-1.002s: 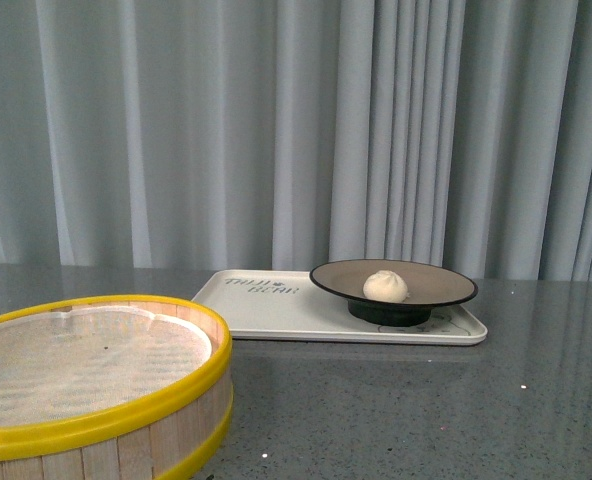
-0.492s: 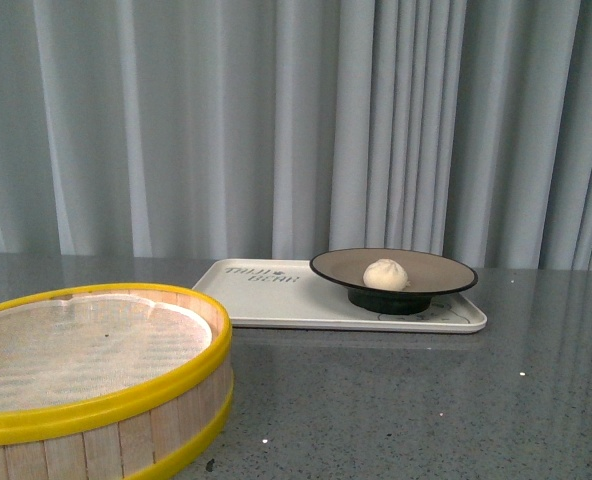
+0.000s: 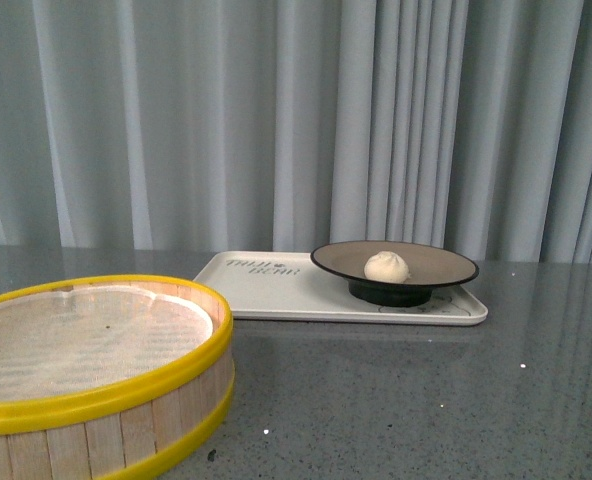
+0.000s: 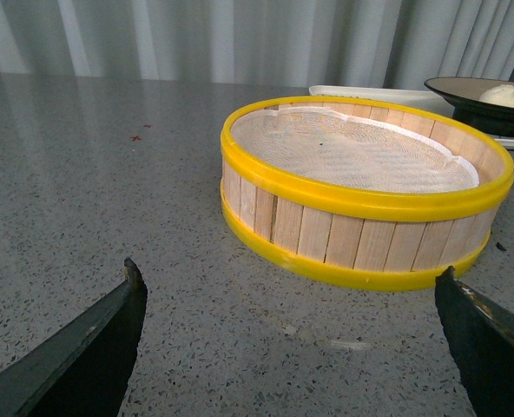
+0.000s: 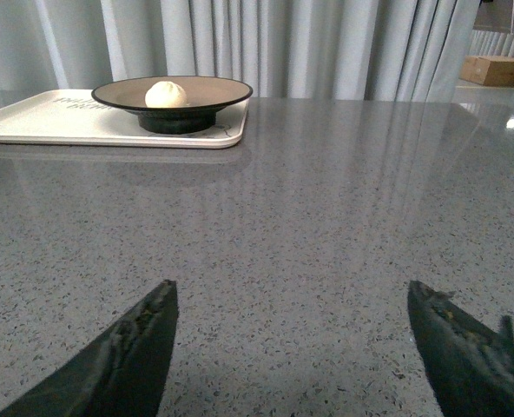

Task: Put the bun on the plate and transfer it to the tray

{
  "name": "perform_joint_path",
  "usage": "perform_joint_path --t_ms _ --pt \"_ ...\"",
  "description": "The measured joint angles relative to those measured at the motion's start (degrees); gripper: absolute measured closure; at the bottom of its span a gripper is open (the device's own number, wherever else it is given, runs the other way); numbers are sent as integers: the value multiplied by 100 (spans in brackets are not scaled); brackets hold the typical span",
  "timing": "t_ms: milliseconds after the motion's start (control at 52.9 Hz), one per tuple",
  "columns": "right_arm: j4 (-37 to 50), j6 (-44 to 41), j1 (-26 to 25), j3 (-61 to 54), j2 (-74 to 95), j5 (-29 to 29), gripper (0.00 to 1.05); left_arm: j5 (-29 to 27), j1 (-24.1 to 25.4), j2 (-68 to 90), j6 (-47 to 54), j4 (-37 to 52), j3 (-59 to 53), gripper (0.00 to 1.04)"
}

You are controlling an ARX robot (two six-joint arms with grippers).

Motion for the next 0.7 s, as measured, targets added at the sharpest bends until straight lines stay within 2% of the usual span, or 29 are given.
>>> perform_joint_path --t_ms 132,208,700 --pt "0 4 0 2 0 0 7 0 0 0 0 0 0 7" --pt "0 4 0 0 0 0 9 0 0 0 0 0 0 7" --pt "0 4 0 0 0 0 8 0 0 0 0 0 0 7"
